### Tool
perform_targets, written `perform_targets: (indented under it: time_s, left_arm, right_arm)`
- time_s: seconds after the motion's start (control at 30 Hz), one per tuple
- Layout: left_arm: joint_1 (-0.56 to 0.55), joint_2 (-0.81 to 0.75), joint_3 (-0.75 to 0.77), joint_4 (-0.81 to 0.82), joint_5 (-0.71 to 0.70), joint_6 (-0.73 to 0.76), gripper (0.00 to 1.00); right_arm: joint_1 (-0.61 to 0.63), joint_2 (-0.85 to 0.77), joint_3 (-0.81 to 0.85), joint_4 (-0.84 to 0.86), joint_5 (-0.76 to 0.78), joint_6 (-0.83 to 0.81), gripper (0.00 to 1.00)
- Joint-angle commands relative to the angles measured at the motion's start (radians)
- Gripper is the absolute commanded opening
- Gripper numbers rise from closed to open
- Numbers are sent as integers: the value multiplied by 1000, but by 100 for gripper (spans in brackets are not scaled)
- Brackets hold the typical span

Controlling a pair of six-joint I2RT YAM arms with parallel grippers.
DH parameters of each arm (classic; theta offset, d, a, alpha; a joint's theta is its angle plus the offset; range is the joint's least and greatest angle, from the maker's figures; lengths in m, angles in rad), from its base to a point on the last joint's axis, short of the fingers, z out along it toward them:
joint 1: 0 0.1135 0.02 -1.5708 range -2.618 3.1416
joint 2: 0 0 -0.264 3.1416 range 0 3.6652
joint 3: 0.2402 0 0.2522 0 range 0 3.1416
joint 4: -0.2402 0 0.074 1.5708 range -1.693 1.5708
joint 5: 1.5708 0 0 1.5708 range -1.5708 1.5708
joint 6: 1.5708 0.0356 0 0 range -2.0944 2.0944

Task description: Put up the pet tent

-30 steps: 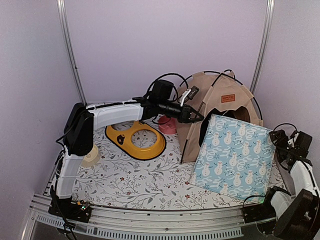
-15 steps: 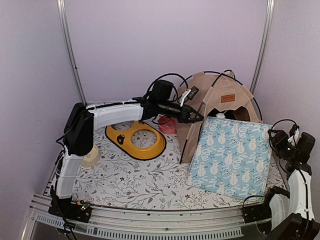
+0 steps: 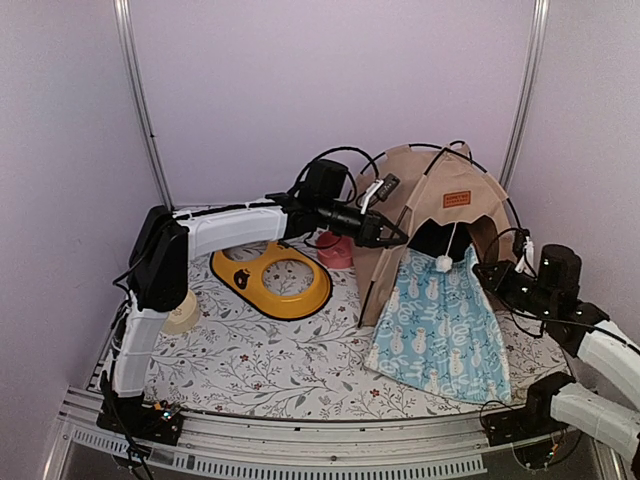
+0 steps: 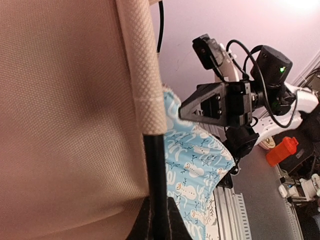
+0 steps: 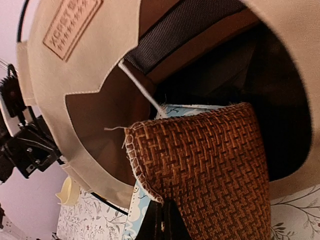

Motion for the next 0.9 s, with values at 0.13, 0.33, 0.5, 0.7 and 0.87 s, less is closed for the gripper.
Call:
perform_targets:
  time_s: [0.13,0.33,0.5,0.7,0.87]
  left_arm:
    - [-42,-2,14,-113,112,72,0]
    - [-41,-52,-51,-139,140,108,0]
    - [-35,-42,-50,-147,64,76,0]
    - [-24,-2,-24,-139,-31,-24,0]
    - [-15,0,-16,-140,-86,-51,0]
  right_arm:
    - [219,529,243,50,540,-3,0]
    - [163,760,380,44,708,-48,0]
    - [192,821,445,-21,640,-74,16]
    - [279,669,394,-113,689,-98,52]
    - [290,536,373,-247,748,-107,68]
